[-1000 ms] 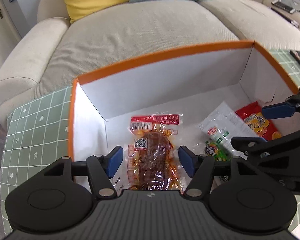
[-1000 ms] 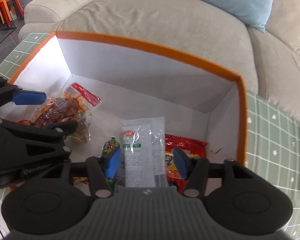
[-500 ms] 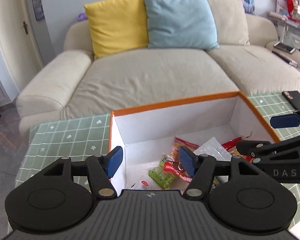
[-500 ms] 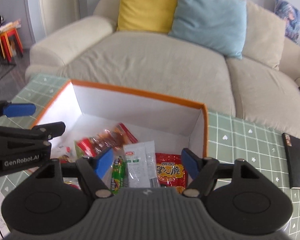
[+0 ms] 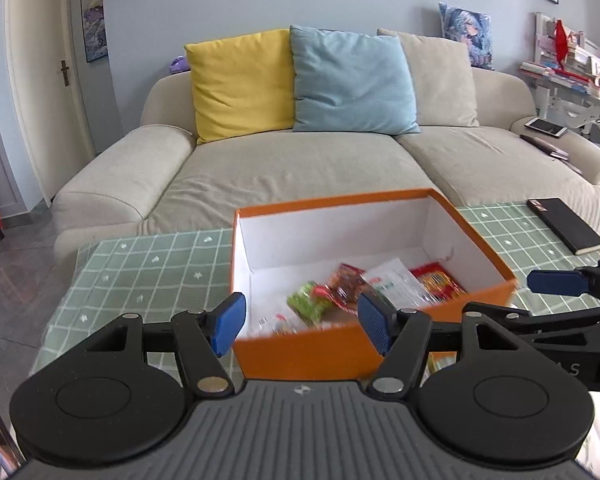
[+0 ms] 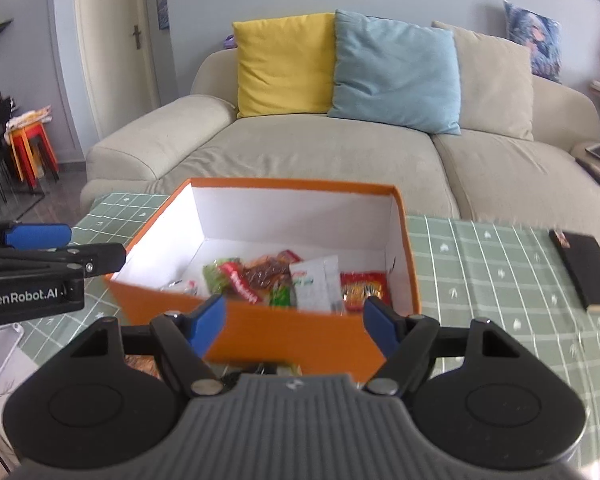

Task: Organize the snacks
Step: 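Open both tools to drop the snacks in the box and withdraw, then grasp the peanut pack with left tool while right tool grasps the dark green-wrapped snack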

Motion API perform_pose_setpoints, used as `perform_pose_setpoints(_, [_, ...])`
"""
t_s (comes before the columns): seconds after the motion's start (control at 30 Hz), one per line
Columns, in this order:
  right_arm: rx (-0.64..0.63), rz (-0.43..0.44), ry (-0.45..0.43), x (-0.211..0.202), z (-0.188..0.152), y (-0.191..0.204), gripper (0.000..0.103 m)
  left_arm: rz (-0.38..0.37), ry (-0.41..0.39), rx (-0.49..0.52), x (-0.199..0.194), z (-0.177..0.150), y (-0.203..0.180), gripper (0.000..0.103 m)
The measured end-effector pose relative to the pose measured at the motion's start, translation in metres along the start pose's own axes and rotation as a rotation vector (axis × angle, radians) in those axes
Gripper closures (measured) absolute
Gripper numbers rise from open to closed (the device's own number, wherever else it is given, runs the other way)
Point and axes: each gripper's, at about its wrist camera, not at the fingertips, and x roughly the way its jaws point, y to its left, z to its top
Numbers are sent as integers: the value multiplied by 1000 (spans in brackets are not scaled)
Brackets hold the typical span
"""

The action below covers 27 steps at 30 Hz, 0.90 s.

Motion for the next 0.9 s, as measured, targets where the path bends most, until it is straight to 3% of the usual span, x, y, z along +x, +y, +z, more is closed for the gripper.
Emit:
perform_pose_setpoints(0.33, [12,-25,-9,-23,-57,10,29,-69,74,-56,-11,-51,8,28])
perform_pose_setpoints(0.47, [32,-54,16,-19,-80,9,29,-84,125,-96,-12,-72,15,28])
perform_pose_setpoints(0.9, [2,-49,113,9,-116,19,29,-111,146,-161,11,-123,36,27])
